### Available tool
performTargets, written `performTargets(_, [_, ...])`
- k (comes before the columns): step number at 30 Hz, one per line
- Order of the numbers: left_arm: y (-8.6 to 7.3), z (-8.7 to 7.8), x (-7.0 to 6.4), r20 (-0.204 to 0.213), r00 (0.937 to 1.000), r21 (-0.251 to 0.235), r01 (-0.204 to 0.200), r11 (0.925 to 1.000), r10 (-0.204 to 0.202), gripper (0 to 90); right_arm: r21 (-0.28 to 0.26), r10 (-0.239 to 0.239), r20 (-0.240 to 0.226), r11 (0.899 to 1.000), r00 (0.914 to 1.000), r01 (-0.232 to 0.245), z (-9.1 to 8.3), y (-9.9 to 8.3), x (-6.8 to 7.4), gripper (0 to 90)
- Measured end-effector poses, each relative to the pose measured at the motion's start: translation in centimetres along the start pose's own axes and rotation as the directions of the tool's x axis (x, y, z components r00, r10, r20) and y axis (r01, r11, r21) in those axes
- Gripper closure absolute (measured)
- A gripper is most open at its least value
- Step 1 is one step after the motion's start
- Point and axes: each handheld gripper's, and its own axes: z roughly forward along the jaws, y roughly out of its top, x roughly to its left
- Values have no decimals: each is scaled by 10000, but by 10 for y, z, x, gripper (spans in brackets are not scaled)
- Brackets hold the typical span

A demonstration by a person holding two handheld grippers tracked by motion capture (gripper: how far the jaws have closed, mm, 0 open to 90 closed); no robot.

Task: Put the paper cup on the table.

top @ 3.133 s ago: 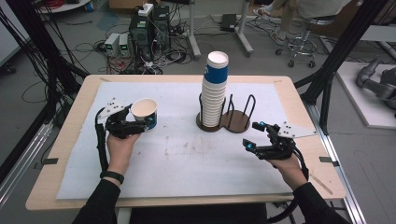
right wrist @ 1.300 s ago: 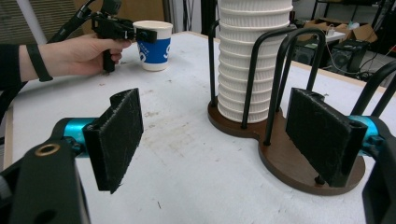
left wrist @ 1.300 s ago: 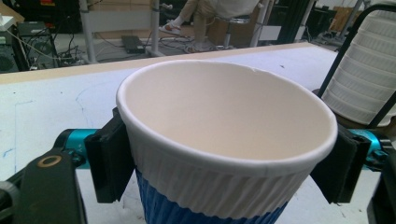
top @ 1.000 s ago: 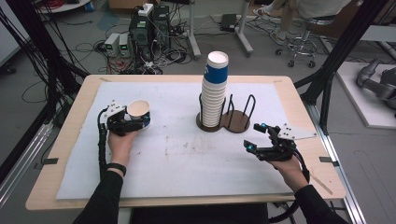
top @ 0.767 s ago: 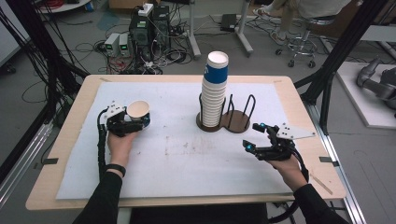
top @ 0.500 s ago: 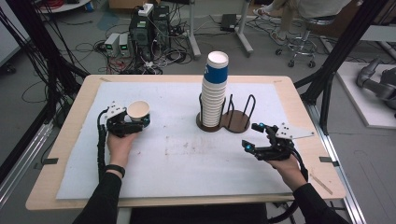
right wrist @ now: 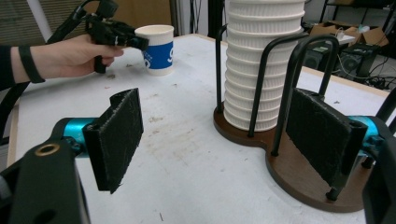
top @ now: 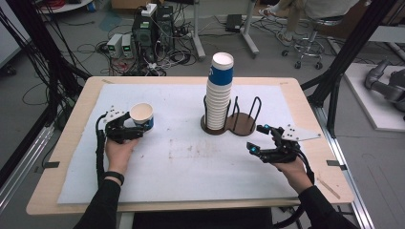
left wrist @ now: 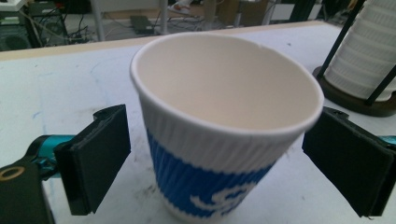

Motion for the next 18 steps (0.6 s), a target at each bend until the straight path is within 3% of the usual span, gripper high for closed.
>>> performTargets(7, [0, -20, -4, -211, 9998, 79, -67, 9999, 69, 71, -163, 16, 52, 9999, 10000, -15, 0, 1, -2, 199])
performTargets(15, [2, -41, -11, -423, 9982, -193, 409, 9990, -417, 71, -157, 198, -2, 9997, 9998, -198, 1, 0, -6, 198])
performTargets(18, [1, -52, -15, -351, 9989, -219, 301, 9993, -308, 71, -172, 226, 56, 9996, 9997, -225, 0, 0, -7, 198])
